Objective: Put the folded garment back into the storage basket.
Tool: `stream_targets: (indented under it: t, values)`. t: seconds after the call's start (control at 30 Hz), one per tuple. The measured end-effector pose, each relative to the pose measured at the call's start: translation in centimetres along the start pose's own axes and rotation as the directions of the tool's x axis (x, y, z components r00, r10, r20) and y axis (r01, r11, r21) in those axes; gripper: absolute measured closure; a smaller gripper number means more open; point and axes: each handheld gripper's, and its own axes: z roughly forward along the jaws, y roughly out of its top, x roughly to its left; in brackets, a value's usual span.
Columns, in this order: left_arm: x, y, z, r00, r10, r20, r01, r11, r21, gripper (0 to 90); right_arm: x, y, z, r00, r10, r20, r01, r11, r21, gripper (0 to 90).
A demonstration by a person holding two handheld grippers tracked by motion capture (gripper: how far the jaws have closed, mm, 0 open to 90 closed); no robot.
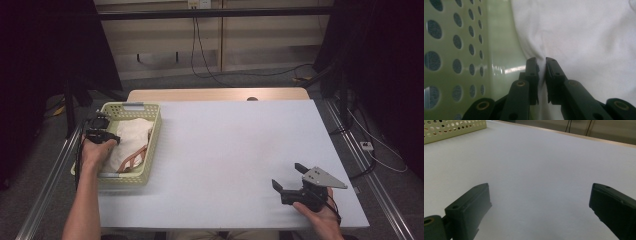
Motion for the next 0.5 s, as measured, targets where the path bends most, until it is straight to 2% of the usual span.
stream_targets:
  t: [0.13, 0.37, 0.5]
  values:
    - [0.27, -0.03, 0.03, 0.9999, 0.013, -0.007, -0.013, 0.9999, -0.001, 78.5, -0.01, 0.00, 0.00, 1.0000, 0.002, 0.001, -0.002, 1.000, 0.000, 3.4]
    - [0.01, -0.03, -0.05, 0.9994, 0.032, 0.017, -0.032, 0.9995, 0.007, 78.6, 0.00, 0.00, 0.04, 1.0000, 0.004, 0.001, -0.004, 1.000, 0.002, 3.4]
    - [-0.03, -0.05, -0.09, 0.9996, 0.023, 0.015, -0.023, 0.9997, 0.004, 76.8, 0.01, 0.00, 0.03, 1.0000, 0.002, 0.001, -0.002, 1.000, 0.002, 3.4]
